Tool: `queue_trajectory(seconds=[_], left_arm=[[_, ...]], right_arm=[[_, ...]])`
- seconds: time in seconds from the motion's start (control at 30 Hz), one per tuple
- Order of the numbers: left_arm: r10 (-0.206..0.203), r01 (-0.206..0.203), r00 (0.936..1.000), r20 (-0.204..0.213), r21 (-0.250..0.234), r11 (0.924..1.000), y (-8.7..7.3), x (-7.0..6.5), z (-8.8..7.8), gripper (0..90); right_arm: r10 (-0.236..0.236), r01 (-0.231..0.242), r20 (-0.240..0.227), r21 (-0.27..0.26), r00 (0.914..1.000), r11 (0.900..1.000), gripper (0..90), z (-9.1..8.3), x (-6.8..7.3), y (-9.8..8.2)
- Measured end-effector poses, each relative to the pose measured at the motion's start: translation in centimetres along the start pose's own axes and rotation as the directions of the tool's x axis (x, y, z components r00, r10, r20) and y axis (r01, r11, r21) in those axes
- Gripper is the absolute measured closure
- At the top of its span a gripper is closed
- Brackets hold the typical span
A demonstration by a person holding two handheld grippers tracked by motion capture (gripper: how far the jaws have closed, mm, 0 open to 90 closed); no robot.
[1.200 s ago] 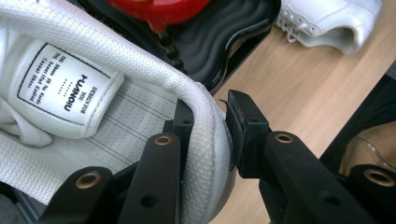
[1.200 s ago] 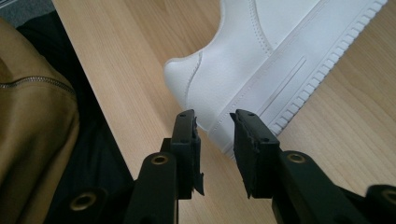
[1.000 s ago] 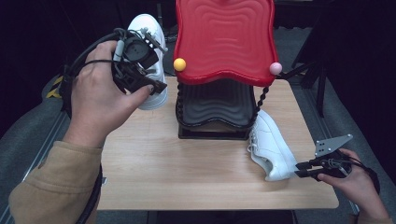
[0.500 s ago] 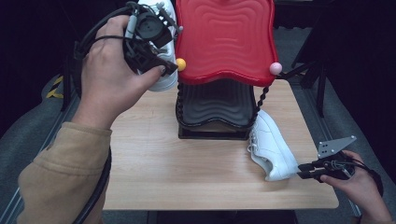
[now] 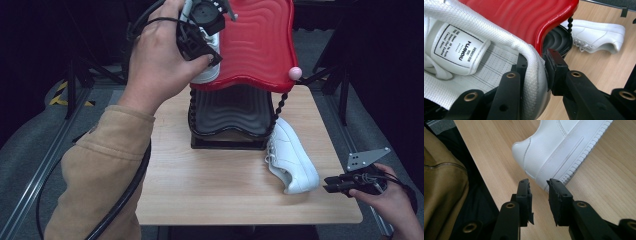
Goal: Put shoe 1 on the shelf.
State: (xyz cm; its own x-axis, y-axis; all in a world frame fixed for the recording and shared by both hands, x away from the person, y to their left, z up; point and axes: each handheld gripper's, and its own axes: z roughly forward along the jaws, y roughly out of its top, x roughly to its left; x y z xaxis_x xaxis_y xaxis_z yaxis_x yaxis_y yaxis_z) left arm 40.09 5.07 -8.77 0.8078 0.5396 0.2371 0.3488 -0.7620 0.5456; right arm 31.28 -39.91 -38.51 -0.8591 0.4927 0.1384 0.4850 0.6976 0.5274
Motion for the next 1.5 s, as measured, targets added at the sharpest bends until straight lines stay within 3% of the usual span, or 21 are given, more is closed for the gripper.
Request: queue_trajectory(seconds=[0.23, 0.53, 0.97, 1.17, 1.5], left_arm=[[0.021, -0.021, 0.9997, 0.009, 0.004, 0.9998, 2.0, 0.4, 1.2, 74.5], [0.041, -0.041, 0.9991, -0.015, 0.006, 0.9992, 3.6, 0.9, 3.3, 74.2], [0.043, -0.043, 0.9991, -0.006, -0.009, 0.9990, 3.9, 1.1, 5.3, 74.4], [0.061, -0.060, 0.9979, -0.021, 0.028, 0.9978, 4.0, 0.6, 6.5, 74.7], [0.052, -0.052, 0.9986, -0.010, 0.039, 0.9979, 3.7, 0.7, 7.6, 74.8]], right_arm=[[0.010, -0.010, -0.005, -0.002, 0.9999, 1.000, 70.4, -0.1, 0.0, -0.4], [0.032, -0.032, 0.001, -0.007, 0.9995, 0.999, 70.4, -0.5, 0.0, -1.1], [0.031, -0.031, -0.006, 0.003, 0.9995, 1.000, 69.6, 0.1, -0.1, -1.1], [0.021, -0.021, -0.011, 0.013, 0.9997, 1.000, 69.3, 0.4, 0.0, -0.8], [0.014, -0.014, -0.016, 0.014, 0.9998, 1.000, 69.1, 0.5, 0.1, -0.7]])
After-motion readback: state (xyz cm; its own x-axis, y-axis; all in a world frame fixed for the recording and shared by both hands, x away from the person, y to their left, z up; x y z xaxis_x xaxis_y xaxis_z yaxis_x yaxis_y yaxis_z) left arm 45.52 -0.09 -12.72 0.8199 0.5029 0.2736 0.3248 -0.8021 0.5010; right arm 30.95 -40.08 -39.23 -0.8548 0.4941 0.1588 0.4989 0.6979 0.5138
